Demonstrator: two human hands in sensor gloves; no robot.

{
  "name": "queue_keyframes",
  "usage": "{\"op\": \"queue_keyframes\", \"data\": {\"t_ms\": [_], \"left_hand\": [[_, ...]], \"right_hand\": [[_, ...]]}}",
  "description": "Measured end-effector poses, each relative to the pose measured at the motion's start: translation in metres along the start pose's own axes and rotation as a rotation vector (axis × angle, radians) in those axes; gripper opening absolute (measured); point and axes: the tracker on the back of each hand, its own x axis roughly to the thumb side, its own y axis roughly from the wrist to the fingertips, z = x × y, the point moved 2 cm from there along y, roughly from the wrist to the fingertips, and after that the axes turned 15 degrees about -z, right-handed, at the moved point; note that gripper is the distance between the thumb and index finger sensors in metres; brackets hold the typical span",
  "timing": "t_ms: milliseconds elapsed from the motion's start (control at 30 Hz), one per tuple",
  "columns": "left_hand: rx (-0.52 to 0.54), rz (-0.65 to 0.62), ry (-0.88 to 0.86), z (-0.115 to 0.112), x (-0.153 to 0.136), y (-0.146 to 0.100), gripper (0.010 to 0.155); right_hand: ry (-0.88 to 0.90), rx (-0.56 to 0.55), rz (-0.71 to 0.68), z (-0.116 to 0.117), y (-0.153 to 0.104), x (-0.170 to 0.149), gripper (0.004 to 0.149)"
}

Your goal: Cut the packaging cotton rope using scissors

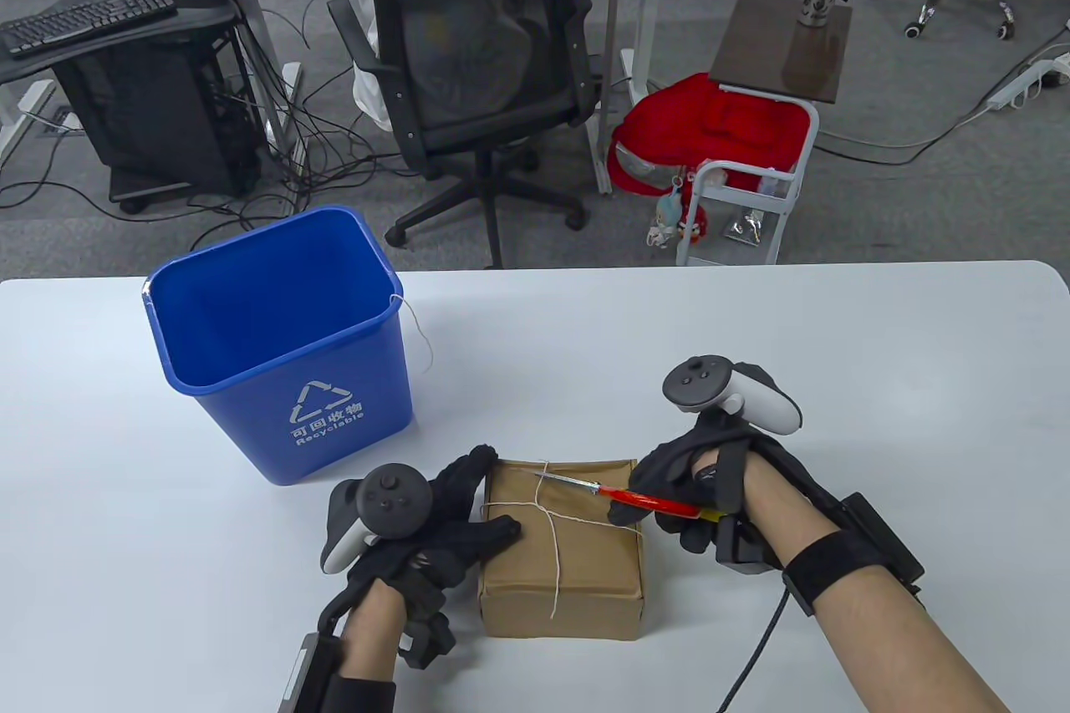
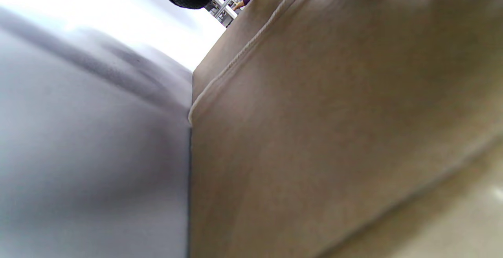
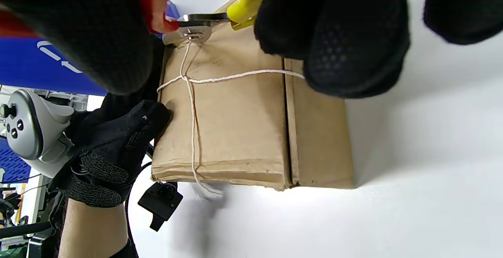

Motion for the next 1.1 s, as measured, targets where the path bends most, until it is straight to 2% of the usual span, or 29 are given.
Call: {"op": "queue_keyframes", "data": {"t_ms": [300,367,467,567,600,667,733,833,867,967,1100], "left_hand": [[0.003,0.001,-0.02,-0.001,-0.002,0.0,0.091],[0.003,0.005,-0.016,0.0,-0.001,0.0,0.091],[0.001,0.008,-0.009,0.0,-0.001,0.0,0.091],[0.003,0.012,-0.017,0.0,-0.002,0.0,0.09],[0.002,0.013,-0.018,0.0,-0.002,0.0,0.09],[0.002,0.015,-0.017,0.0,-0.002,0.0,0.09],[0.003,0.016,-0.019,0.0,-0.002,0.0,0.09],[0.004,0.015,-0.027,0.0,-0.003,0.0,0.09],[0.005,0.016,-0.031,0.0,-0.003,0.0,0.09],[0.007,0.016,-0.034,0.0,-0.003,-0.001,0.089],[0.009,0.016,-0.038,0.0,-0.004,-0.001,0.089]], "right_hand": [[-0.021,-0.007,-0.019,0.0,0.011,-0.002,0.091],[-0.064,-0.122,-0.057,-0.006,0.012,-0.001,0.081],[-0.029,-0.08,-0.058,-0.001,0.011,-0.006,0.082],[-0.051,-0.112,-0.084,-0.001,0.008,-0.006,0.083],[-0.034,-0.089,-0.095,0.0,0.007,-0.006,0.084],[0.005,-0.051,-0.149,0.002,0.005,-0.006,0.084],[0.027,-0.078,-0.213,0.002,0.003,-0.006,0.084],[0.052,-0.19,-0.335,0.0,-0.006,-0.008,0.081],[0.063,-0.259,-0.381,-0.001,-0.01,-0.01,0.08],[0.105,-0.415,-0.448,-0.005,-0.019,-0.021,0.079],[0.157,-0.601,-0.462,-0.009,-0.029,-0.039,0.078]]}}
